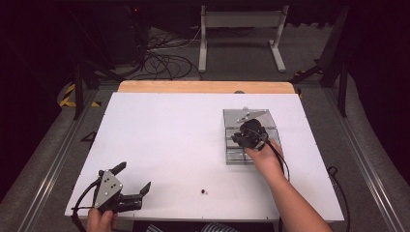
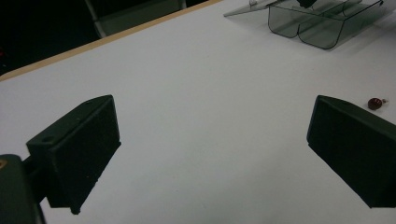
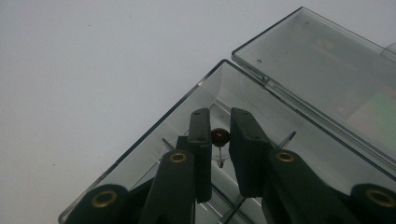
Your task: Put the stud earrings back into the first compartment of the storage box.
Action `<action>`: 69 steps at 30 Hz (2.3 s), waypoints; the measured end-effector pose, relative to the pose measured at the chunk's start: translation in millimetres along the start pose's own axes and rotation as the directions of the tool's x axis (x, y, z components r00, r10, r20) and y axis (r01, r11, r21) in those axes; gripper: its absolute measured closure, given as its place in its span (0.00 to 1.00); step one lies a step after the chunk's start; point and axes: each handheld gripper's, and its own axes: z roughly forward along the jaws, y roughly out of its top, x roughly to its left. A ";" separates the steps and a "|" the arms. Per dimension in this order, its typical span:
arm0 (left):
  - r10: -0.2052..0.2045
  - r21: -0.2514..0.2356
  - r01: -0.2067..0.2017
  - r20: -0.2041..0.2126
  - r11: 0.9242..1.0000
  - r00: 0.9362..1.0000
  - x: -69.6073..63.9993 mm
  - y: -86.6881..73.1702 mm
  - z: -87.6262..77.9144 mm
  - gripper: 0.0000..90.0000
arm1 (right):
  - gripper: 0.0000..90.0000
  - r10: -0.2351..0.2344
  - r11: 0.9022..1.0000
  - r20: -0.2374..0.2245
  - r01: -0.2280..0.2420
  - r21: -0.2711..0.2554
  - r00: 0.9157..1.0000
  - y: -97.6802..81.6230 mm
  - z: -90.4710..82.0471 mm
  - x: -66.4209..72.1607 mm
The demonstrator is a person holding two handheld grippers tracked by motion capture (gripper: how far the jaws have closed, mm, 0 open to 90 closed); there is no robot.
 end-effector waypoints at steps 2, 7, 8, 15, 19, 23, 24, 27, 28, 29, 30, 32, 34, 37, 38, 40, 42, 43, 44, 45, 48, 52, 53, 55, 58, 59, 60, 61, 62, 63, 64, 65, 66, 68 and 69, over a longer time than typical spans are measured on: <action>0.000 0.002 0.000 0.001 1.000 1.000 -0.1 0.0 0.0 0.03 | 0.82 0.001 1.000 0.002 -0.001 -0.004 1.000 -0.2 0.3 -1.2; 0.001 0.002 -0.001 0.000 1.000 1.000 0.2 -0.1 0.2 0.03 | 0.68 -0.001 1.000 -0.024 0.000 -0.023 1.000 -0.2 -4.8 -0.5; 0.001 0.002 -0.001 0.000 1.000 1.000 0.1 0.0 0.2 0.03 | 0.64 -0.002 1.000 -0.032 0.002 -0.027 0.999 0.0 -6.6 0.3; -0.009 0.004 0.009 0.004 1.000 1.000 -1.1 -0.1 0.7 0.03 | 0.40 -0.040 0.997 -0.095 0.033 -0.070 0.995 0.8 -22.3 13.0; 0.002 0.004 -0.002 0.000 1.000 1.000 -0.8 0.2 0.8 0.03 | 0.35 -0.081 0.993 -0.107 0.071 -0.097 0.991 1.7 -32.3 25.7; -0.010 0.002 0.010 0.004 1.000 1.000 -1.4 0.0 0.5 0.03 | 0.29 -0.141 0.984 -0.129 0.124 -0.130 0.982 0.8 -45.3 45.9; -0.011 0.003 0.011 0.005 1.000 1.000 -1.2 -0.1 0.6 0.03 | 0.28 -0.154 0.981 -0.137 0.136 -0.136 0.979 0.1 -48.2 50.7; -0.005 0.005 0.005 0.003 1.000 1.000 -0.8 0.0 0.7 0.03 | 0.26 -0.183 0.976 -0.153 0.160 -0.150 0.971 -1.9 -54.2 61.8; -0.008 0.003 0.008 0.004 1.000 1.000 -1.0 0.0 0.9 0.03 | 0.26 -0.190 0.974 -0.160 0.165 -0.154 0.969 -2.6 -55.6 65.3; -0.006 0.003 0.006 0.003 1.000 1.000 -1.1 0.1 0.9 0.03 | 0.26 -0.190 0.974 -0.160 0.165 -0.154 0.969 -2.6 -55.6 65.3; -0.001 0.004 0.001 0.001 1.000 1.000 -0.9 0.2 0.8 0.03 | 0.26 -0.206 0.971 -0.172 0.180 -0.160 0.963 -4.3 -58.4 71.2; -0.007 0.002 0.007 0.003 1.000 1.000 -1.3 0.1 0.9 0.03 | 0.26 -0.219 0.968 -0.183 0.190 -0.162 0.958 -6.3 -60.0 76.1; -0.011 0.004 0.011 0.005 1.000 1.000 -1.5 0.0 0.8 0.03 | 0.26 -0.229 0.966 -0.197 0.197 -0.168 0.953 -8.7 -61.1 80.5; -0.003 0.004 0.003 0.000 1.000 1.000 -0.7 0.1 0.9 0.03 | 0.26 -0.244 0.962 -0.213 0.209 -0.175 0.946 -12.1 -62.4 87.3; -0.004 0.005 0.004 0.001 1.000 1.000 -0.8 0.0 1.0 0.03 | 0.26 -0.244 0.962 -0.213 0.209 -0.175 0.946 -12.1 -62.4 87.3; -0.006 0.005 0.006 0.003 1.000 1.000 -1.3 0.0 1.0 0.03 | 0.26 -0.254 0.960 -0.224 0.217 -0.177 0.941 -14.1 -62.8 91.5; -0.002 0.005 0.002 0.001 1.000 1.000 -1.1 0.1 0.9 0.03 | 0.26 -0.264 0.958 -0.234 0.226 -0.177 0.936 -15.9 -62.5 95.3; -0.002 0.005 0.002 0.001 1.000 1.000 -1.0 0.1 0.8 0.03 | 0.27 -0.275 0.956 -0.244 0.237 -0.175 0.930 -17.7 -61.6 98.7; -0.009 0.004 0.009 0.003 1.000 1.000 -1.3 0.0 1.0 0.03 | 0.27 -0.275 0.956 -0.244 0.237 -0.175 0.930 -17.7 -61.6 98.7; -0.009 0.004 0.009 0.003 1.000 1.000 -1.2 -0.1 1.0 0.03 | 0.28 -0.280 0.955 -0.251 0.242 -0.173 0.927 -18.8 -60.9 100.0; -0.003 0.005 0.003 0.001 1.000 1.000 -0.9 0.0 0.7 0.03 | 0.28 -0.287 0.954 -0.270 0.249 -0.167 0.919 -22.2 -58.1 103.3; -0.009 0.005 0.009 0.004 1.000 1.000 -1.3 -0.1 1.0 0.03 | 0.29 -0.299 0.952 -0.283 0.263 -0.158 0.911 -26.5 -54.6 108.5; -0.008 0.005 0.008 0.003 1.000 1.000 -1.3 -0.1 1.0 0.03 | 0.30 -0.302 0.951 -0.285 0.267 -0.154 0.910 -27.4 -53.5 109.9; -0.001 0.006 0.001 0.001 1.000 1.000 -1.0 0.1 0.8 0.03 | 0.30 -0.307 0.950 -0.295 0.274 -0.148 0.905 -29.2 -50.9 112.7; -0.001 0.006 0.001 0.002 1.000 1.000 -1.1 0.1 0.7 0.03 | 0.33 -0.311 0.950 -0.307 0.283 -0.132 0.900 -32.2 -46.0 117.1; -0.001 0.006 0.001 0.002 1.000 1.000 -1.1 0.1 0.7 0.03 | 0.33 -0.311 0.950 -0.312 0.286 -0.124 0.898 -33.2 -43.9 118.4; -0.001 0.006 0.001 0.002 1.000 1.000 -1.0 0.1 0.8 0.03 | 0.35 -0.312 0.950 -0.323 0.292 -0.111 0.893 -35.1 -39.4 120.9; -0.006 0.006 0.005 0.004 1.000 1.000 -1.3 -0.1 0.9 0.03 | 0.35 -0.312 0.950 -0.323 0.292 -0.111 0.893 -35.1 -39.4 120.9; 0.000 0.007 0.000 0.003 1.000 1.000 -1.0 0.0 0.9 0.03 | 0.35 -0.317 0.948 -0.327 0.299 -0.107 0.890 -35.8 -37.2 122.2; -0.001 0.007 0.001 0.003 1.000 1.000 -1.0 0.0 1.0 0.03 | 0.36 -0.317 0.948 -0.329 0.302 -0.098 0.890 -36.5 -35.2 123.7; -0.001 0.007 0.001 0.003 1.000 1.000 -1.0 0.0 1.0 0.03 | 0.36 -0.323 0.946 -0.330 0.311 -0.090 0.887 -37.1 -33.3 124.9; 0.000 0.007 0.000 0.003 1.000 1.000 -1.0 0.0 0.9 0.03 | 0.37 -0.323 0.946 -0.332 0.314 -0.084 0.886 -37.6 -31.4 126.5; -0.001 0.007 0.001 0.003 1.000 1.000 -1.1 0.0 0.9 0.03 | 0.38 -0.332 0.942 -0.338 0.327 -0.073 0.881 -38.5 -28.0 129.2; 0.000 0.007 0.000 0.002 1.000 1.000 -1.0 0.0 0.8 0.03 | 0.38 -0.332 0.942 -0.339 0.329 -0.067 0.880 -38.9 -26.5 130.9; 0.000 0.007 0.000 0.003 1.000 1.000 -0.9 -0.1 0.8 0.03 | 0.38 -0.339 0.939 -0.341 0.338 -0.064 0.877 -39.3 -24.7 132.0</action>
